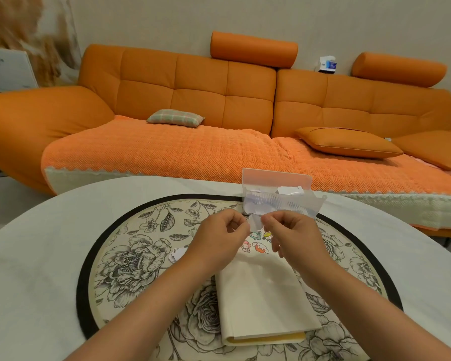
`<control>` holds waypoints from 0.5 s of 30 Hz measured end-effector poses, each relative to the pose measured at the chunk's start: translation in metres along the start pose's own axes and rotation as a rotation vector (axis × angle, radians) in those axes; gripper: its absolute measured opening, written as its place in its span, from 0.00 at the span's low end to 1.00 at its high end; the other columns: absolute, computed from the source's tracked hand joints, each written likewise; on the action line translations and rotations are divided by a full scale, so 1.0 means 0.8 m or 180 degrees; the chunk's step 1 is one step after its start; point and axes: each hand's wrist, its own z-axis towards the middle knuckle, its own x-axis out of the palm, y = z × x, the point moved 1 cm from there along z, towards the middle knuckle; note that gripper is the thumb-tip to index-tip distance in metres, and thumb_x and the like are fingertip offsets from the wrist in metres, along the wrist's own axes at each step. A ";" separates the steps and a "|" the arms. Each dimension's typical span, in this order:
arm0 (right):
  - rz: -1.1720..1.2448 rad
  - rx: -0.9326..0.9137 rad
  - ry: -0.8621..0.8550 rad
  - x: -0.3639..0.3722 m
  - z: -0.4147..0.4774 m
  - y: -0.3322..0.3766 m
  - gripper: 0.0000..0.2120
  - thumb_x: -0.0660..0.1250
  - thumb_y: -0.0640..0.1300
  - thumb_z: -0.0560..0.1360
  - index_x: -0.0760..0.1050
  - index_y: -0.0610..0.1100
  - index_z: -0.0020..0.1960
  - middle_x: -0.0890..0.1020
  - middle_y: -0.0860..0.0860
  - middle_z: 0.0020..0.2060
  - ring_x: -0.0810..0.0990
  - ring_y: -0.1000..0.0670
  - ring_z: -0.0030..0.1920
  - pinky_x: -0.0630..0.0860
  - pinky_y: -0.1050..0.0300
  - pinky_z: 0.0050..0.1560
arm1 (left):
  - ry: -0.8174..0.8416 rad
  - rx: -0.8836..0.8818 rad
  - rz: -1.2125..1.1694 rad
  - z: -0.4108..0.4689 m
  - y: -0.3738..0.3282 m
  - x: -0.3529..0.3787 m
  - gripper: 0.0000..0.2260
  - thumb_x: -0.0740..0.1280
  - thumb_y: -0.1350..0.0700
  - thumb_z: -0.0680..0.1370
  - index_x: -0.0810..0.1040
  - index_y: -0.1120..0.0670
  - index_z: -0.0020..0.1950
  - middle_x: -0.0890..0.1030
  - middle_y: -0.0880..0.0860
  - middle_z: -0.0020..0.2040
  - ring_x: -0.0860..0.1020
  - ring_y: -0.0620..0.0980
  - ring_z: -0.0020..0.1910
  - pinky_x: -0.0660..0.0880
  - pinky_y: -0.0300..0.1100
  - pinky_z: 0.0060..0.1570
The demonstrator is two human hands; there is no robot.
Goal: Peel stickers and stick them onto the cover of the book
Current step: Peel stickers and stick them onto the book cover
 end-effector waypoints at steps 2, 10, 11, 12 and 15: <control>0.0035 0.0019 -0.0152 -0.001 0.008 0.002 0.07 0.70 0.44 0.78 0.83 0.44 0.42 0.78 0.53 0.25 0.71 0.55 0.23 0.70 0.62 0.27 | -0.0040 -0.0001 0.0195 0.003 0.000 -0.007 0.05 0.66 0.54 0.78 0.79 0.50 0.43 0.83 0.50 0.42 0.83 0.50 0.40 0.81 0.50 0.44; -0.0975 -0.0642 -0.0825 -0.009 0.090 0.017 0.06 0.70 0.47 0.78 0.85 0.49 0.49 0.85 0.57 0.36 0.80 0.54 0.30 0.81 0.51 0.33 | -0.0106 -0.0057 0.0261 0.017 0.006 -0.029 0.07 0.63 0.56 0.80 0.77 0.52 0.43 0.83 0.55 0.43 0.80 0.49 0.35 0.74 0.32 0.31; -0.1230 -0.0701 -0.0845 -0.008 0.102 0.016 0.06 0.70 0.49 0.78 0.85 0.50 0.49 0.85 0.58 0.38 0.81 0.54 0.32 0.81 0.51 0.35 | -0.0088 -0.0060 0.0261 0.017 0.006 -0.030 0.08 0.63 0.55 0.81 0.77 0.52 0.42 0.84 0.54 0.42 0.79 0.47 0.34 0.73 0.31 0.30; -0.1463 -0.0718 -0.0832 -0.007 0.114 0.015 0.06 0.70 0.50 0.78 0.85 0.51 0.51 0.86 0.58 0.40 0.80 0.54 0.32 0.80 0.53 0.35 | -0.0061 -0.0068 0.0260 0.017 0.005 -0.030 0.08 0.62 0.55 0.81 0.77 0.52 0.42 0.84 0.52 0.41 0.79 0.46 0.33 0.72 0.31 0.29; -0.1901 -0.0657 -0.0673 -0.004 0.135 0.013 0.10 0.71 0.51 0.77 0.84 0.50 0.57 0.86 0.55 0.47 0.78 0.55 0.31 0.78 0.55 0.37 | 0.0006 -0.0123 0.0294 0.016 0.004 -0.030 0.10 0.61 0.55 0.81 0.77 0.52 0.41 0.83 0.48 0.39 0.79 0.44 0.32 0.72 0.35 0.32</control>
